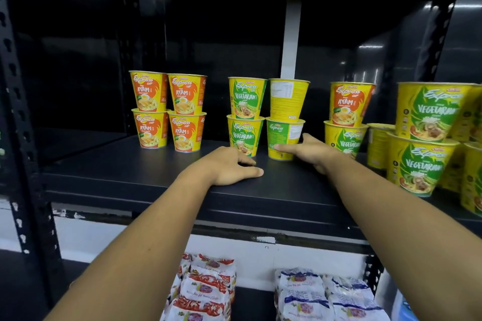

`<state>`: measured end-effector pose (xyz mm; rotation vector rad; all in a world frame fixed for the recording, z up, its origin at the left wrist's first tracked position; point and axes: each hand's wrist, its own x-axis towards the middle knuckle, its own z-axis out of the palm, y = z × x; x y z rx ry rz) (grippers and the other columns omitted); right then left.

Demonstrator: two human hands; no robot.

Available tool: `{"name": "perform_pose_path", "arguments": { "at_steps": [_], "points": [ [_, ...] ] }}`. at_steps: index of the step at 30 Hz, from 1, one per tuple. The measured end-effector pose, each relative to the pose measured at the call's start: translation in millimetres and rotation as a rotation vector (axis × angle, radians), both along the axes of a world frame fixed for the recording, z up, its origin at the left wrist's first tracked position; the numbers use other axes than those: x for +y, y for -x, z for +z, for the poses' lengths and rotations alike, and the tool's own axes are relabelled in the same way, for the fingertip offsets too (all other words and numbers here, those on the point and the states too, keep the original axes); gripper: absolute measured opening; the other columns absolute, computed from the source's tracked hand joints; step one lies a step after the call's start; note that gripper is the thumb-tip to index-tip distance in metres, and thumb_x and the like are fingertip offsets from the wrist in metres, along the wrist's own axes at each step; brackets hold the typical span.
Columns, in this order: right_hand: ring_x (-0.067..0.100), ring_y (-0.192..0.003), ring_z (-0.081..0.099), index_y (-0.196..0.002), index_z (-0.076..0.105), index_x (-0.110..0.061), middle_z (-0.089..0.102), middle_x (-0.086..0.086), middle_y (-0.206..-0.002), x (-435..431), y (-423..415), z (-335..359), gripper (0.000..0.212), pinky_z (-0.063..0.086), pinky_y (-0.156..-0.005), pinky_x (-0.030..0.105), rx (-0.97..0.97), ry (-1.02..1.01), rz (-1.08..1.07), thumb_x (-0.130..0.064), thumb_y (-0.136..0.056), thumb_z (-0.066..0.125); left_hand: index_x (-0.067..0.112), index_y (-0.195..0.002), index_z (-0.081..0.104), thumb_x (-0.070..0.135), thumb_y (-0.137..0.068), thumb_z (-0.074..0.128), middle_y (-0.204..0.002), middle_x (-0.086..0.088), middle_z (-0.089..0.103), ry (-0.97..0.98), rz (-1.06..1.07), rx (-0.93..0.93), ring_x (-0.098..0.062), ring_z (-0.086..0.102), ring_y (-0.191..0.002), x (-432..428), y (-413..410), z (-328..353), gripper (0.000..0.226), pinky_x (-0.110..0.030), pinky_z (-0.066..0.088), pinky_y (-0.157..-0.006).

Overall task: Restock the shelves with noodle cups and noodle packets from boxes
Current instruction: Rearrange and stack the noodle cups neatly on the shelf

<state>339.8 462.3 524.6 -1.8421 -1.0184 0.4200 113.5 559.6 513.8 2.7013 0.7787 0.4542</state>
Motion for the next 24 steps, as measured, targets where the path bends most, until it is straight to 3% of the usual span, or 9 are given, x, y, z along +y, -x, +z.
{"name": "perform_pose_path", "arguments": {
  "at_steps": [3,7,17,24],
  "points": [
    [0.016,-0.11,0.061,-0.141,0.04,-0.018,0.062,-0.004,-0.127,9.1,-1.6,-1.4,0.094,0.048,-0.095,0.034,-0.018,-0.088,0.001,-0.039,-0.068,0.094,0.037,-0.137,0.065,0.071,-0.088,0.062,-0.152,0.007,0.053,0.002,0.004,-0.008,-0.017,0.047,-0.139,2.9,-1.4,-1.2,0.06,-0.027,0.035,-0.103],
    [0.021,-0.118,0.06,-0.145,0.037,-0.018,0.06,-0.001,-0.132,11.7,-5.1,-4.6,0.096,0.049,-0.106,0.042,-0.153,-0.074,-0.044,-0.049,-0.072,0.09,0.037,-0.138,0.065,0.069,-0.089,0.062,-0.153,0.007,0.052,0.001,-0.002,-0.008,-0.017,0.046,-0.14,2.4,-1.5,-0.2,0.059,-0.026,0.034,-0.102],
    [0.023,-0.12,0.058,-0.142,0.038,-0.016,0.059,0.002,-0.136,-20.0,5.4,-6.7,0.092,0.048,-0.105,0.043,-0.267,-0.031,-0.076,-0.055,-0.074,0.086,0.033,-0.138,0.066,0.063,-0.094,0.062,-0.152,0.005,0.054,-0.017,-0.009,-0.004,-0.017,0.047,-0.14,-2.9,4.1,3.1,0.053,-0.025,0.033,-0.1],
    [0.017,-0.113,0.058,-0.141,0.041,-0.022,0.061,-0.005,-0.133,-53.0,27.6,-13.2,0.088,0.047,-0.094,0.035,-0.334,-0.047,-0.04,-0.063,-0.074,0.082,0.034,-0.124,0.075,0.054,-0.095,0.065,-0.139,0.007,0.064,0.015,-0.009,-0.072,-0.013,0.054,-0.127,-6.4,7.8,3.2,0.036,-0.024,0.037,-0.095]
  ]
}}
